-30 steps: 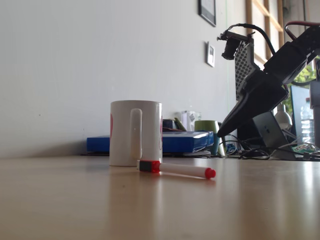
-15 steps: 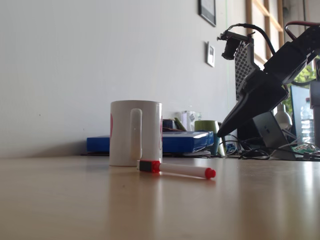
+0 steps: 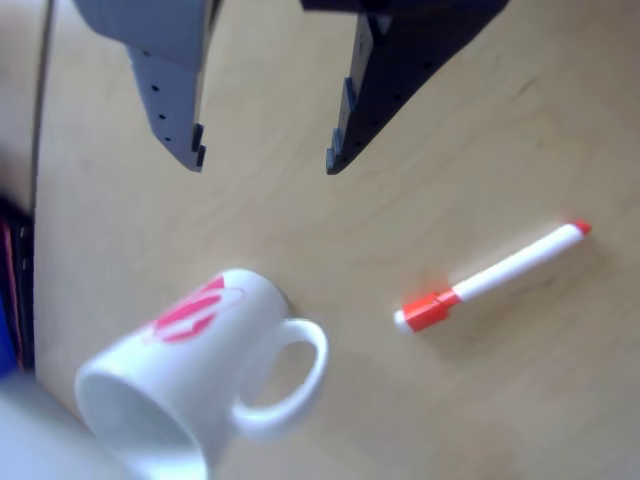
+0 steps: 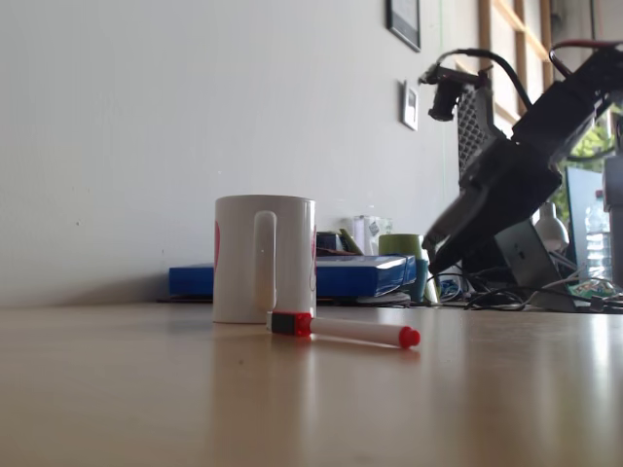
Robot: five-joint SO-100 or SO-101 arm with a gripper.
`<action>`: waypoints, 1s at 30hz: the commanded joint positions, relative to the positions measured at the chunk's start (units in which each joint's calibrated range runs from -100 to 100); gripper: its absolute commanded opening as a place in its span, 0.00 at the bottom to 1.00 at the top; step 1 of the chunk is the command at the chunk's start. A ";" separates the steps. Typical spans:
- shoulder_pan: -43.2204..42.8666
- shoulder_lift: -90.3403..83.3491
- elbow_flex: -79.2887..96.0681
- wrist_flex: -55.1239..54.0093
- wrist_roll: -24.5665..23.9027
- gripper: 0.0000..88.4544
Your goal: Grab the pen and place it in the cup.
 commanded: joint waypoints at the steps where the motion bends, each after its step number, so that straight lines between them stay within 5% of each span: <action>1: -2.42 16.77 -12.13 -3.12 3.00 0.35; 9: -8.93 54.87 -46.89 15.37 11.67 0.35; 18: -20.70 75.45 -67.63 37.57 19.87 0.35; 30: -26.96 91.05 -91.62 35.59 22.76 0.35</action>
